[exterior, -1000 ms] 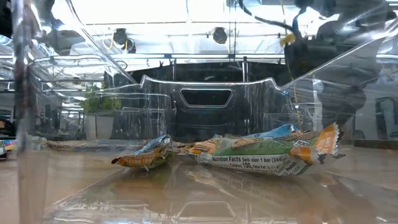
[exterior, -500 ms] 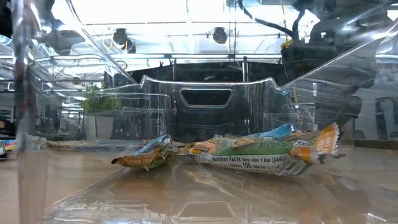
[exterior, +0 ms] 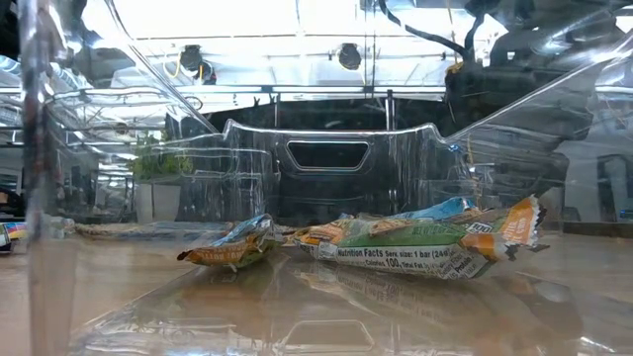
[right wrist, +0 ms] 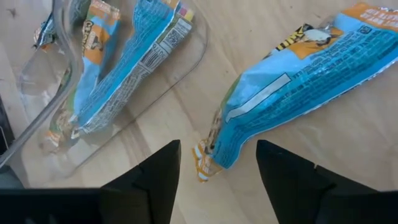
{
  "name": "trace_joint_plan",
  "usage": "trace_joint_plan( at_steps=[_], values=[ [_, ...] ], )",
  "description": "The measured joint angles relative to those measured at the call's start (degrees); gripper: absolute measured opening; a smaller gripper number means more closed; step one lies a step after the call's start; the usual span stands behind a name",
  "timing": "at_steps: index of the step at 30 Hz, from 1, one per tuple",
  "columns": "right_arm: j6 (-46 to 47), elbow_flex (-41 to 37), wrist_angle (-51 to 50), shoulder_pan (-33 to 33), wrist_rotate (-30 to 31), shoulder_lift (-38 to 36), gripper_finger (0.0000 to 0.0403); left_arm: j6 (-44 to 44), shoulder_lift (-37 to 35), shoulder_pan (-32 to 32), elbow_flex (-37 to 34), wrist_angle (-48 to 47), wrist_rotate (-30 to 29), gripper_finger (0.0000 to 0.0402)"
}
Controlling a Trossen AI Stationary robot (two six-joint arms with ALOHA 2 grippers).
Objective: Pick and place Granola Bars by type
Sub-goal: Put the yellow granola bar into the bottom transparent bin
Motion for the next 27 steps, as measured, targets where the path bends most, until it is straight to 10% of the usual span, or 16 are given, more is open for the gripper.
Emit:
trace_joint_plan(
  at_steps=[27],
  values=[
    [-0.22,0.00,2.67,0.00,-0.37,4.24,0.0176,0.00,-0.01,0.01,0.02,-0.02,-0.02,0.0047]
  ],
)
